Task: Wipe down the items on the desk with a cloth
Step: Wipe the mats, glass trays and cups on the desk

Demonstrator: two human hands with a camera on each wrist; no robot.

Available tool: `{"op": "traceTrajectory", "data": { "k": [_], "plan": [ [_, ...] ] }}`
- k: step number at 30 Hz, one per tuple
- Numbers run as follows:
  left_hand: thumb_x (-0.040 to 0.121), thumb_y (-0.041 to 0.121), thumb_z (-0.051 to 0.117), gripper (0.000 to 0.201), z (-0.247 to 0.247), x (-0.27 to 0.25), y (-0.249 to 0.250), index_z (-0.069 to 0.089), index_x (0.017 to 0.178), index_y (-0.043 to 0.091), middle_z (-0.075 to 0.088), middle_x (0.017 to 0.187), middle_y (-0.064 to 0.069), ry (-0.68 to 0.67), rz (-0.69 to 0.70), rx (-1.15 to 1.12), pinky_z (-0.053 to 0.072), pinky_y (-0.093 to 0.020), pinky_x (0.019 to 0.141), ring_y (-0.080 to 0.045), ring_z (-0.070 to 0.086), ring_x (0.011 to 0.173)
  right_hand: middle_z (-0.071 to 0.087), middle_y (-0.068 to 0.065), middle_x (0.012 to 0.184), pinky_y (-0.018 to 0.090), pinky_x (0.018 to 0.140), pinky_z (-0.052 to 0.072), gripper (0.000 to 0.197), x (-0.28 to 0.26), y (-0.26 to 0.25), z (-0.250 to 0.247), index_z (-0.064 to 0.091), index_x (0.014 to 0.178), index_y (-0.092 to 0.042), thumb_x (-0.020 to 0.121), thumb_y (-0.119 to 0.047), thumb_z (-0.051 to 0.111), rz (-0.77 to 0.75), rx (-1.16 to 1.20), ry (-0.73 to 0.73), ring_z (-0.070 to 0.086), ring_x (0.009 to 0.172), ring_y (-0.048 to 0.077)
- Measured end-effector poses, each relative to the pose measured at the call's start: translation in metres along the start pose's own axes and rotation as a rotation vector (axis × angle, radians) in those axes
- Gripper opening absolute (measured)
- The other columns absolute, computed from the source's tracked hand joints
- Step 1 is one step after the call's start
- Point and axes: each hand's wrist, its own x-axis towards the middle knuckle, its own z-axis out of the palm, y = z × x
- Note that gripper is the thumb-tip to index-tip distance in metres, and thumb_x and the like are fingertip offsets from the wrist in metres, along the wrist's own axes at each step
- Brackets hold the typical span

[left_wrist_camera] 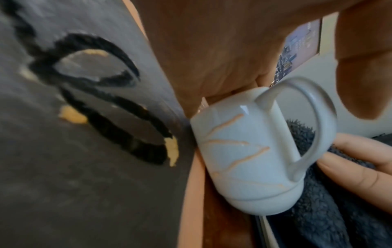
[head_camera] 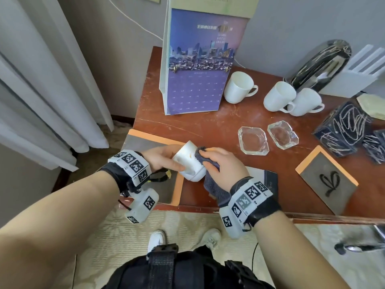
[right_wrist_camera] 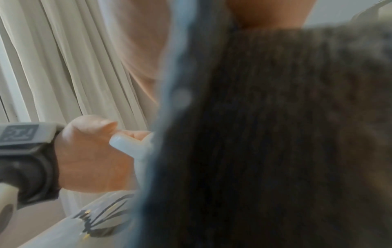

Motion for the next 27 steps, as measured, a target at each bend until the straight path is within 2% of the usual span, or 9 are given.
{"op": "traceTrajectory", "data": {
  "k": [3,6,8,11,14,18,22,24,27],
  "plan": [
    [0.072,0.032,0.078,0.041,0.006,-0.002,0.0,0.063,0.11,0.026,0.067,0.104,0.008,-0.073,0.076,0.125,0.046,-0.025,0.087,-0.011,0.059,0.1,0.043,-0.005,0.141,0.027,0.098,0.034,0.038,0.001,-0.002,0.001,0.049,0.135,-0.027,0.097,-0.021,0.043,0.035,-0.023,-0.004,0.041,0.125,0.021],
    [0.074,0.03,0.076,0.031,0.006,0.003,-0.008,0.062,0.096,0.014,0.066,0.082,-0.001,0.192,0.008,0.398,0.044,-0.027,0.077,-0.009,0.063,0.083,0.041,-0.008,0.143,0.026,0.1,0.032,0.039,0.001,-0.01,-0.004,0.048,0.135,-0.028,0.097,-0.022,0.042,0.037,-0.112,-0.025,0.037,0.128,0.02],
    [0.073,0.033,0.071,0.023,0.004,0.003,-0.014,0.059,0.087,0.019,0.059,0.075,0.002,0.301,-0.081,0.436,0.04,-0.025,0.072,-0.001,0.056,0.069,0.038,-0.012,0.144,0.023,0.099,0.029,0.04,0.001,-0.02,-0.007,0.046,0.136,-0.031,0.097,-0.022,0.041,0.001,-0.156,0.016,0.034,0.127,0.018],
    [0.084,0.018,0.065,0.01,0.007,0.001,-0.014,0.057,0.089,0.015,0.057,0.078,0.003,0.277,-0.13,0.442,0.039,-0.008,0.067,-0.01,0.051,0.077,0.034,-0.012,0.146,0.026,0.097,0.032,0.042,0.005,-0.039,-0.003,0.042,0.139,-0.032,0.098,-0.023,0.041,-0.117,-0.175,0.04,0.033,0.121,0.02],
    [0.09,0.004,0.057,0.017,0.006,0.0,-0.016,0.058,0.106,0.007,0.059,0.09,-0.002,0.296,-0.12,0.428,0.04,-0.008,0.07,-0.011,0.052,0.088,0.031,-0.008,0.149,0.037,0.091,0.042,0.047,0.008,-0.044,0.009,0.04,0.14,-0.03,0.096,-0.017,0.045,-0.184,-0.332,-0.047,0.036,0.115,0.028],
    [0.082,0.014,0.067,0.011,0.007,0.0,-0.017,0.058,0.086,0.019,0.058,0.079,0.004,0.321,-0.053,0.332,0.041,-0.006,0.067,0.013,0.053,0.064,0.054,0.003,0.133,0.045,0.071,0.053,0.052,-0.011,-0.02,0.013,0.06,0.124,-0.023,0.08,0.005,0.06,-0.206,-0.287,0.018,0.05,0.095,0.035],
    [0.07,0.029,0.066,0.012,0.01,0.0,-0.016,0.057,0.076,0.028,0.059,0.071,0.015,0.375,-0.046,0.306,0.041,-0.005,0.066,0.016,0.052,0.059,0.039,-0.013,0.144,0.028,0.091,0.039,0.043,-0.023,-0.001,-0.004,0.05,0.133,-0.034,0.097,-0.013,0.04,-0.076,-0.324,-0.076,0.037,0.113,0.021],
    [0.064,0.038,0.069,0.019,0.012,0.0,-0.014,0.057,0.073,0.026,0.06,0.061,0.019,0.375,-0.043,0.293,0.04,-0.006,0.064,0.013,0.052,0.057,0.04,-0.016,0.143,0.029,0.093,0.038,0.041,-0.017,-0.007,-0.014,0.051,0.131,-0.036,0.098,-0.016,0.038,-0.055,-0.322,-0.018,0.036,0.114,0.018],
    [0.058,0.048,0.063,0.045,0.012,0.001,-0.013,0.056,0.078,0.008,0.055,0.071,0.001,0.398,-0.062,0.322,0.036,-0.006,0.06,-0.005,0.047,0.068,0.036,-0.015,0.144,0.027,0.096,0.034,0.048,0.002,-0.028,-0.013,0.046,0.135,-0.035,0.094,-0.011,0.045,-0.081,-0.212,0.068,0.033,0.119,0.019]
  ]
}}
